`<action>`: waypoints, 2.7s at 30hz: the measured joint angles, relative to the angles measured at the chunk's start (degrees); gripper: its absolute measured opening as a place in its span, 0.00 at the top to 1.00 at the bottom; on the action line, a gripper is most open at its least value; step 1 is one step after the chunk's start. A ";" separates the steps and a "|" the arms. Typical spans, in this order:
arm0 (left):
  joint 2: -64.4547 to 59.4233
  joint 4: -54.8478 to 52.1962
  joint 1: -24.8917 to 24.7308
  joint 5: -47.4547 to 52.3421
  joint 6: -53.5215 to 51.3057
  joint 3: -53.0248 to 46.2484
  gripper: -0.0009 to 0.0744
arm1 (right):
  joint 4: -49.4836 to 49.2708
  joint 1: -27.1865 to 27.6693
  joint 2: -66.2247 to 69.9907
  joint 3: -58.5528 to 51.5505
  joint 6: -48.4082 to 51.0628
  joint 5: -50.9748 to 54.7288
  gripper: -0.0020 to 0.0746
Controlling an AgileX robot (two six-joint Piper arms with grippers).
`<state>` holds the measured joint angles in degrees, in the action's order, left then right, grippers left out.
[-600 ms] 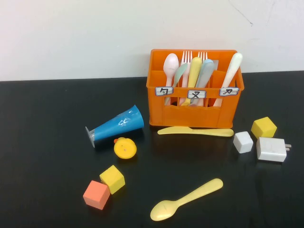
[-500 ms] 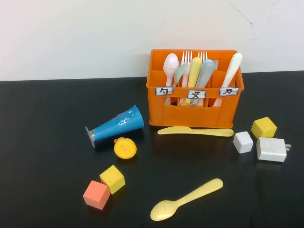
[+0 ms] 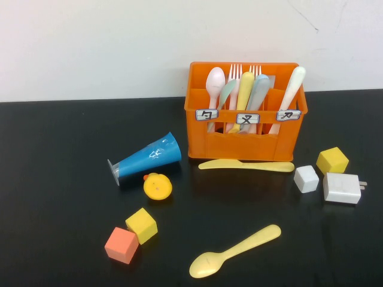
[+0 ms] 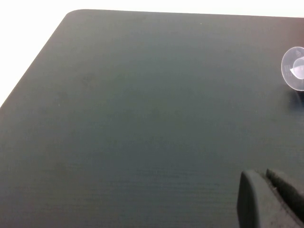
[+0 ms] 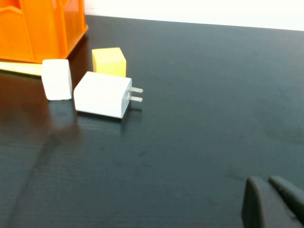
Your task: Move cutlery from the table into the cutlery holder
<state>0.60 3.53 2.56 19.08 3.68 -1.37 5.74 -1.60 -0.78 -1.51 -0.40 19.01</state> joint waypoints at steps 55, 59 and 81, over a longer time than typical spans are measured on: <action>0.00 0.00 0.00 0.00 -0.14 0.00 0.99 | -27.31 -1.96 46.83 51.57 65.72 45.96 0.98; 0.00 0.00 0.00 0.00 -0.14 0.00 0.99 | -25.53 -9.73 57.27 56.85 68.22 50.68 0.98; 0.00 0.00 0.00 0.00 -0.01 0.00 0.99 | -11.18 -43.69 100.43 79.93 73.90 47.33 0.44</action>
<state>0.60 3.53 2.56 19.08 3.67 -1.37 -5.44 -45.29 99.65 78.42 73.49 66.34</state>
